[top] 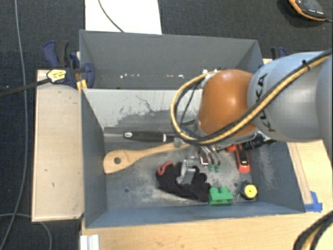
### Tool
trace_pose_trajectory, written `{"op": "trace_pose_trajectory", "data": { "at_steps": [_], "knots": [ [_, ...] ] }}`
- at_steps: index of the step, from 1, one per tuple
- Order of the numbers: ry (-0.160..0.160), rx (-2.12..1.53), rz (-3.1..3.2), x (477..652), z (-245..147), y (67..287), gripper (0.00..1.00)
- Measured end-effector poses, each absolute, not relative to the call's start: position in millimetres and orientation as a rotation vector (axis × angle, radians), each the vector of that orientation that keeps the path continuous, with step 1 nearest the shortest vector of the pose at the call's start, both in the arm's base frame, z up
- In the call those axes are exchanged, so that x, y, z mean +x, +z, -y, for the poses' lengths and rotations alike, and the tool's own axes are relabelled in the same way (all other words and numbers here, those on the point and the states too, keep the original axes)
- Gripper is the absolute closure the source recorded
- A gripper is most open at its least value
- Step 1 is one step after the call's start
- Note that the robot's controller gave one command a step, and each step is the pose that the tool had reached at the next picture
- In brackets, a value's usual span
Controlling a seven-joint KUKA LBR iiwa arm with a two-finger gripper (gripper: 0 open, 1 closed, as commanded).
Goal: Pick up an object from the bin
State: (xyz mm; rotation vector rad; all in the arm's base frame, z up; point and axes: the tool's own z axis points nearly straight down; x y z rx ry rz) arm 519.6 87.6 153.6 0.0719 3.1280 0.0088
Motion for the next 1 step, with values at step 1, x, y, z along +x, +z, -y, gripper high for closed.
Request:
{"op": "trace_pose_trajectory", "data": {
  "at_steps": [1],
  "knots": [
    [0.015, 0.152, -3.131, 496.1, -80.9, 151.1, 1.0]
  ]
}}
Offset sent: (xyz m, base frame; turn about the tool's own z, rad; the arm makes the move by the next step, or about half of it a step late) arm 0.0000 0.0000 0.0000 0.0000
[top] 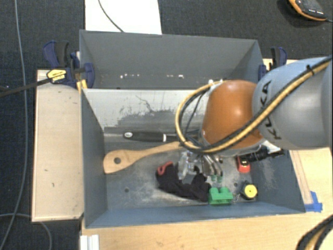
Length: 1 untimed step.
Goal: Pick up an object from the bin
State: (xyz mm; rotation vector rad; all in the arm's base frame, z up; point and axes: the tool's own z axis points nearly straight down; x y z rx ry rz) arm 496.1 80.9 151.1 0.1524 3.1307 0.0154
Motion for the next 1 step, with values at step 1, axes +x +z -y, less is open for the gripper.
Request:
{"op": "trace_pose_trajectory", "data": {
  "at_steps": [1],
  "knots": [
    [0.015, 0.157, -3.13, 496.1, -80.8, 151.1, 1.0]
  ]
}}
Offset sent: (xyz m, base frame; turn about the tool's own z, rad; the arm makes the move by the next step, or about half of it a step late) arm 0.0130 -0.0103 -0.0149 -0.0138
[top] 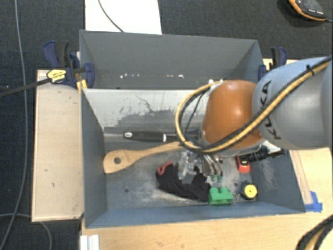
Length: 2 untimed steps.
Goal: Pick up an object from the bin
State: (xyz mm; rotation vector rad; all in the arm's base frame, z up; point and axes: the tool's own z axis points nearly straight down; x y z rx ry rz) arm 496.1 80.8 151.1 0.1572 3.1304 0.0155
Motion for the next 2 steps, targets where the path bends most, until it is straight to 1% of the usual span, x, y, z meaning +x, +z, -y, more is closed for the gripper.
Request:
{"op": "trace_pose_trajectory", "data": {
  "at_steps": [1, 2],
  "knots": [
    [0.017, 0.134, -3.127, 509.9, -71, 137, 1.0],
    [0.019, 0.151, -3.124, 511.8, -84, 138, 1.0]
  ]
}}
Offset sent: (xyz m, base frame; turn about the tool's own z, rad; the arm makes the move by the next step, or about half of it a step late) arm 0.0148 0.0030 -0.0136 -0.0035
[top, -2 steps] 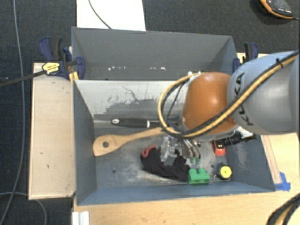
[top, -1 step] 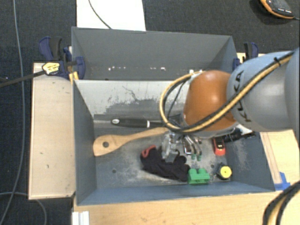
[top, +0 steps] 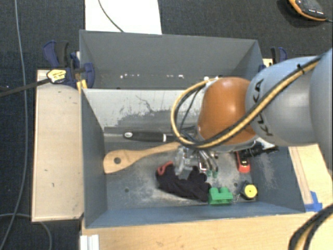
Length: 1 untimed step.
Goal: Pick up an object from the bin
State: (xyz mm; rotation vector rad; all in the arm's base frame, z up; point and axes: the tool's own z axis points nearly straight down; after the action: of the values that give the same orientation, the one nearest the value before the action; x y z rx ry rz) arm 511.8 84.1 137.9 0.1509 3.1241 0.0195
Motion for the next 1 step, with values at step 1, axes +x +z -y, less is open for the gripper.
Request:
{"op": "trace_pose_trajectory", "data": {
  "at_steps": [1],
  "knots": [
    [0.019, 0.179, -3.124, 511.4, -100.2, 93.3, 1.0]
  ]
}}
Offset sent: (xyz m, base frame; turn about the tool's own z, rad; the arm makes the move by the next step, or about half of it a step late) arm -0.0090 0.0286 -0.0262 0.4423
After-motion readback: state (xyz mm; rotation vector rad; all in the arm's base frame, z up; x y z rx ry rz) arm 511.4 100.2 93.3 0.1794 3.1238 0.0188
